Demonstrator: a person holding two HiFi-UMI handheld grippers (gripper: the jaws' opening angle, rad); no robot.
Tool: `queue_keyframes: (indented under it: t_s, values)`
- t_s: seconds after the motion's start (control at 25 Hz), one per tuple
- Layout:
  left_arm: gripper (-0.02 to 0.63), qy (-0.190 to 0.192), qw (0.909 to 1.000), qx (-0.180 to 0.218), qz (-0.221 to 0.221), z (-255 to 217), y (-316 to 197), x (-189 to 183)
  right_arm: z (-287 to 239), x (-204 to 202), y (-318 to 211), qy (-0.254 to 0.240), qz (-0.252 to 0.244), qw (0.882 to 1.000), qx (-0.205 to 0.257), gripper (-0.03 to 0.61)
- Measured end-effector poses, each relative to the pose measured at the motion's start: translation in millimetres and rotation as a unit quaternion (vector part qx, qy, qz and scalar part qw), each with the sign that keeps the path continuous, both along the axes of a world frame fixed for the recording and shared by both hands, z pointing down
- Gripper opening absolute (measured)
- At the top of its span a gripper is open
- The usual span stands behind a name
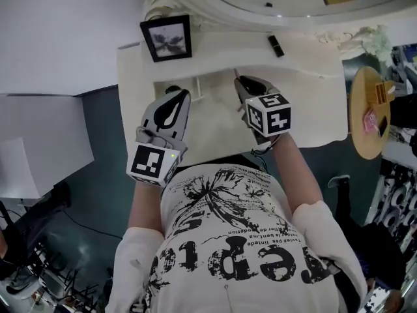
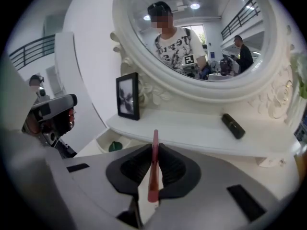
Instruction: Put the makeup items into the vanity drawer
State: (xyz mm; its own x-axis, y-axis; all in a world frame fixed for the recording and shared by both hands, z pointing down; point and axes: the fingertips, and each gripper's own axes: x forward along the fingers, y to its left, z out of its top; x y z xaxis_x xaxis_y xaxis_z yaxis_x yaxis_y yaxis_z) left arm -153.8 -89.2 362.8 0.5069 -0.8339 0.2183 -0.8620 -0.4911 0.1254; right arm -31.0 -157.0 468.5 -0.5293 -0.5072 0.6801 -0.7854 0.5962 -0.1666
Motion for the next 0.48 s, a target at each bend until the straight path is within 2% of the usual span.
queue_keyframes:
  t_s: [0.2,0.48]
  values:
    - [0.012,-0.004,0.9984,0.003,-0.057,-5,22,-47,-15,-71,16,0.0,-0.106,0.994,0.036,0.058]
    - [0.012,-0.008,0.9907,-0.003,-0.136,-4,56,-98,-9,-149,43,0.016,-0.239,0.969,0.056,0.058]
